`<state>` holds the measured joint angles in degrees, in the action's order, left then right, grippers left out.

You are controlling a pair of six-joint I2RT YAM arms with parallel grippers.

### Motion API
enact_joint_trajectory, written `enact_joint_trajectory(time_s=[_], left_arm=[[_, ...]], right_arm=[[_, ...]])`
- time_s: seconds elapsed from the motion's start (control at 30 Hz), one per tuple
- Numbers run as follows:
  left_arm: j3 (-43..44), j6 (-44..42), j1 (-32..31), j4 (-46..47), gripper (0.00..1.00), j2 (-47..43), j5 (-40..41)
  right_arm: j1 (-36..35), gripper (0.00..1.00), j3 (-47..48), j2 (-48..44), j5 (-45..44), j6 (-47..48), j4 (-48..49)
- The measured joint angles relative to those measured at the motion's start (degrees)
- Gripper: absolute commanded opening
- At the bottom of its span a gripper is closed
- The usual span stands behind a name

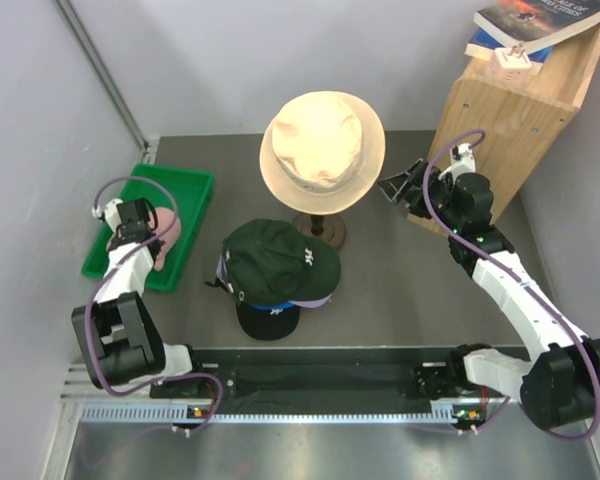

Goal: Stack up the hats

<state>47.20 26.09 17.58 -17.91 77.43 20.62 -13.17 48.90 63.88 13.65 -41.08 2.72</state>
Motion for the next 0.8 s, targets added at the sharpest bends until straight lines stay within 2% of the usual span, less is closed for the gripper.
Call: enact_joint_trajectory(time_s=[0.17, 0.33, 0.67, 0.8], left_arm=[[3.1, -2.4, 0.0, 0.7, 0.00, -0.3, -1.5], [5.8, -3.7, 0.0, 0.8, 0.00, -4.0, -6.3], [10.0, -2.6, 0.0, 2.3, 0.00, -19.4, -24.1], [13.1, -1.4, 0.0, 3.5, 0.00, -24.8, -35.6]], right_arm=[[1.0, 0.98, 0.9, 1.4, 0.0, 0.9, 0.0], [1.5, 0.98, 3.7, 1.9, 0.0, 1.1, -0.8], [2.0, 0.98, 9.6, -1.0, 3.8, -1.2, -0.2], [2.1, 0.97, 10.1, -3.6, 7.3, -4.0, 1.5]])
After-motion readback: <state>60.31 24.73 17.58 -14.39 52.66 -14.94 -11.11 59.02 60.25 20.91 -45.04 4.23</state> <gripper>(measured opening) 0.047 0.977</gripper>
